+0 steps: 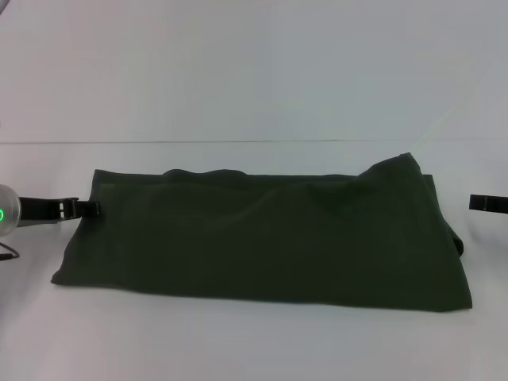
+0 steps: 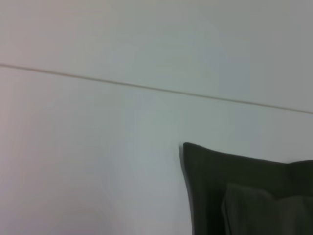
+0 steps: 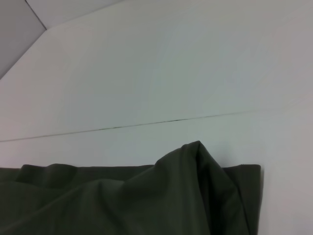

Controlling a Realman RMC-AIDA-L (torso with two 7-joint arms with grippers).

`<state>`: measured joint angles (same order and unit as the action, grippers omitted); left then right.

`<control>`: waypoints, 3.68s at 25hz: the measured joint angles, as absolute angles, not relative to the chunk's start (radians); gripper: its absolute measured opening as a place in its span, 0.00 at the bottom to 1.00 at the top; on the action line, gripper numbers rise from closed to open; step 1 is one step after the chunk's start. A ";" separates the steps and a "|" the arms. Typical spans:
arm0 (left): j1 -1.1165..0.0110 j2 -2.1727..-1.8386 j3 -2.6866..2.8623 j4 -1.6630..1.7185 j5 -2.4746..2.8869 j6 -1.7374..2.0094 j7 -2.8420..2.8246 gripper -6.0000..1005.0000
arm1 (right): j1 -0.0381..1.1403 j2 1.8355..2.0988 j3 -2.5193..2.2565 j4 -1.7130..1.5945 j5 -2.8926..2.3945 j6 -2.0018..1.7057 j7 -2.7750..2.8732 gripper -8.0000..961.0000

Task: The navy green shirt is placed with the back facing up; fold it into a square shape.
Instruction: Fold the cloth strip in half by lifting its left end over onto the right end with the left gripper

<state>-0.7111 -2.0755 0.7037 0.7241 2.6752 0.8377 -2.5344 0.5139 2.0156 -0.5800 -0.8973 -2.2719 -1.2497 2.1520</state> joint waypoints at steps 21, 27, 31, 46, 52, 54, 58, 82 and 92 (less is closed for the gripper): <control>-0.747 -2.040 0.683 0.583 2.638 0.813 -2.528 0.84 | 0.518 2.012 -0.583 -0.898 -2.272 -1.258 2.161 0.62; -0.756 -2.046 0.690 0.578 2.633 0.833 -2.521 0.84 | 0.521 2.009 -0.584 -0.899 -2.272 -1.260 2.159 0.62; -0.761 -2.048 0.691 0.565 2.603 0.844 -2.489 0.84 | 0.520 2.008 -0.584 -0.899 -2.280 -1.260 2.156 0.62; -0.752 -2.042 0.689 0.582 2.605 0.870 -2.460 0.59 | 0.512 2.008 -0.584 -0.897 -2.286 -1.261 2.155 0.62; -0.749 -2.052 0.696 0.601 2.642 0.863 -2.468 0.42 | 0.513 2.008 -0.584 -0.898 -2.286 -1.270 2.155 0.62; -0.744 -2.058 0.698 0.618 2.645 0.862 -2.469 0.38 | 0.514 2.008 -0.584 -0.898 -2.286 -1.270 2.155 0.62; -0.726 -2.067 0.697 0.664 2.645 0.865 -2.481 0.33 | 0.516 2.008 -0.584 -0.898 -2.286 -1.271 2.158 0.62; -0.743 -2.046 0.690 0.599 2.643 0.813 -2.501 0.84 | 0.527 2.009 -0.591 -0.897 -2.287 -1.272 2.170 0.59; -0.747 -2.048 0.694 0.581 2.643 0.814 -2.502 0.84 | 0.531 2.007 -0.606 -0.902 -2.295 -1.270 2.175 0.57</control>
